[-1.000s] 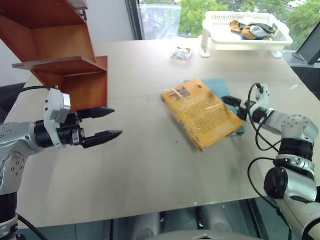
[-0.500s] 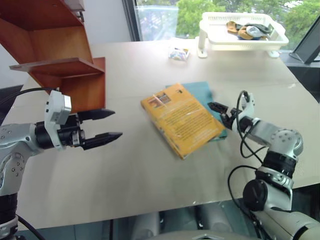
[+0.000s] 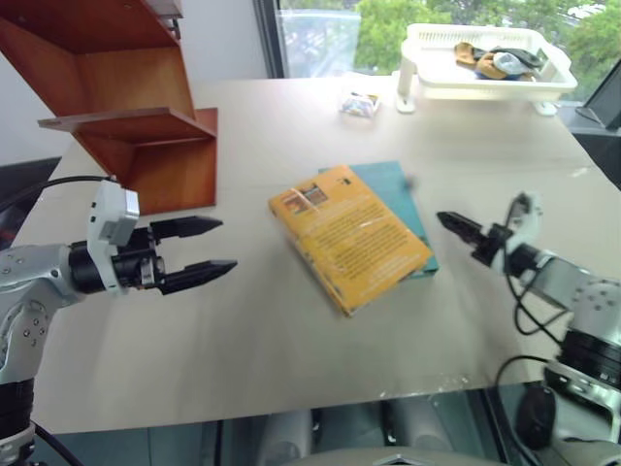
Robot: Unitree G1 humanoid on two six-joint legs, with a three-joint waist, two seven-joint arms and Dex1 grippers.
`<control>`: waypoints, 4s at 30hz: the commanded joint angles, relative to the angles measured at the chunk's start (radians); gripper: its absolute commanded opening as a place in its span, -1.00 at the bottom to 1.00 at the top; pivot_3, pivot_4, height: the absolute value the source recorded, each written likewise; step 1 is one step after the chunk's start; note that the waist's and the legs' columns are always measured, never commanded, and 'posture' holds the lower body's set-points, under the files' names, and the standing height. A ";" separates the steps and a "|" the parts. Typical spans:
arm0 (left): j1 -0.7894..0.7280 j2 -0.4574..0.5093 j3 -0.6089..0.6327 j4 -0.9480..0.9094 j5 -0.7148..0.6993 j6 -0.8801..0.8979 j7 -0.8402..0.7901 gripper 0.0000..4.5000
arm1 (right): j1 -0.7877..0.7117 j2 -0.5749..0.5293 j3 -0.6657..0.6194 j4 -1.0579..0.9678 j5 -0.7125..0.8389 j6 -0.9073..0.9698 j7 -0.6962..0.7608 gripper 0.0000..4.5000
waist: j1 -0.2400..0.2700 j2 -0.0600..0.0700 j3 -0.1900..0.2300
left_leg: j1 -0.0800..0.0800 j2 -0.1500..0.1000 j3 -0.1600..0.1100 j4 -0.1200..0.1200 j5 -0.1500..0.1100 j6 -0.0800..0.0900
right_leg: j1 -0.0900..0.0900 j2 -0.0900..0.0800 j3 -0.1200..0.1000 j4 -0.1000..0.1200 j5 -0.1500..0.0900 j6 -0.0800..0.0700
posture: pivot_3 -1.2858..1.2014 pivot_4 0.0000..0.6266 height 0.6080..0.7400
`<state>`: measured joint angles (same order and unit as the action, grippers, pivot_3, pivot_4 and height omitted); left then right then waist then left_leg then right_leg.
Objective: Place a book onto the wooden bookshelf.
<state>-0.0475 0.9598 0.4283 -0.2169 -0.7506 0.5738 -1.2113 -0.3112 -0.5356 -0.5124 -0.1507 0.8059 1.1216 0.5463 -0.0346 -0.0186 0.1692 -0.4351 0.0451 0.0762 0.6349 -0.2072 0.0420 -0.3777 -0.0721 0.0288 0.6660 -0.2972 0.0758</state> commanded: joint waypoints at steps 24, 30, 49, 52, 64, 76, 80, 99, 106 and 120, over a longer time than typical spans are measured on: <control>-0.109 -0.419 -0.199 0.007 -0.176 0.380 0.486 0.89 | 0.593 -0.493 -0.390 0.042 0.031 -0.642 1.068 1.00 | 0.024 -0.003 -0.002 | 0.004 -0.003 -0.006 0.004 0.000 0.000 | 0.009 0.002 -0.003 -0.003 0.000 0.000 | 0.03 -0.52 1.00; -0.193 -0.536 -0.181 0.119 -0.262 0.476 0.559 0.89 | 0.620 -0.473 -0.397 0.036 0.041 -0.695 1.068 1.00 | 0.028 -0.003 -0.002 | 0.004 -0.004 -0.008 0.006 0.000 0.000 | 0.011 0.001 -0.005 -0.003 0.000 0.001 | 0.03 -0.52 1.00; -0.347 -0.709 -0.022 0.342 -0.552 0.702 0.830 -0.08 | 0.687 -0.470 -0.465 0.029 0.105 -0.618 1.046 1.00 | 0.030 -0.003 -0.003 | 0.003 -0.006 -0.016 0.011 0.000 0.000 | 0.018 0.001 -0.011 -0.003 0.000 0.000 | 0.03 -0.52 1.00; -0.356 -0.699 -0.018 0.340 -0.581 0.724 0.831 -0.71 | 0.666 -0.469 -0.463 0.032 0.130 -0.599 1.028 1.00 | 0.030 -0.003 -0.003 | 0.003 -0.006 -0.016 0.011 0.000 0.000 | 0.018 0.000 -0.012 -0.003 0.000 0.000 | 0.03 -0.52 1.00; -0.524 -0.518 -0.114 0.142 -0.492 0.657 0.695 -0.90 | 0.475 -0.499 -0.409 0.180 0.230 -0.503 1.022 1.00 | 0.031 -0.004 -0.002 | 0.002 -0.006 -0.017 0.012 0.000 0.000 | 0.018 0.000 -0.012 -0.003 0.000 0.000 | 0.03 -0.52 1.00; -0.992 -0.179 -0.429 0.112 0.007 0.322 0.431 -0.90 | 0.003 -0.575 -0.156 0.646 0.300 -0.427 1.068 1.00 | 0.024 -0.002 0.001 | 0.002 -0.007 -0.014 0.011 0.000 0.000 | 0.016 0.001 -0.011 -0.005 0.000 0.000 | 0.03 -0.52 1.00; -1.093 -0.077 -0.527 0.177 0.206 0.141 0.284 -0.90 | -0.203 -0.553 -0.061 0.766 0.306 -0.436 1.068 1.00 | 0.021 0.001 0.004 | 0.002 -0.007 -0.012 0.008 0.001 -0.002 | 0.014 0.002 -0.009 -0.005 0.000 0.001 | 0.03 -0.52 1.00; -1.265 0.161 -0.535 0.282 0.558 -0.193 0.038 -0.90 | -0.432 -0.486 0.076 0.879 0.341 -0.473 1.068 1.00 | 0.030 0.003 0.008 | -0.018 -0.005 -0.006 0.016 0.002 -0.003 | -0.005 0.002 -0.009 -0.001 0.000 0.001 | 0.03 -0.52 1.00; -1.280 0.130 -0.527 0.367 0.661 -0.371 0.051 -0.90 | -0.428 -0.497 0.080 0.899 0.335 -0.498 1.068 1.00 | 0.027 0.003 0.008 | -0.018 -0.005 -0.005 0.016 0.002 -0.003 | -0.005 0.002 -0.009 -0.001 0.000 0.001 | 0.03 -0.52 1.00; -1.307 0.160 -0.557 0.508 0.833 -0.555 0.000 -0.90 | -0.416 -0.514 0.072 0.908 0.349 -0.493 1.068 1.00 | 0.022 0.003 0.008 | -0.018 -0.005 -0.004 0.017 0.002 -0.003 | -0.005 0.002 -0.008 0.001 0.000 0.001 | 0.03 -0.52 1.00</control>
<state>-1.3207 1.0823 -0.1578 0.2904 0.0573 0.0430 -1.2098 -0.7215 -1.0215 -0.4160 0.7660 1.1295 0.6276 1.5596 -0.0127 -0.0153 0.1769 -0.4528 0.0402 0.0718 0.6516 -0.2052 0.0394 -0.3828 -0.0701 0.0205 0.6670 -0.2971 0.0772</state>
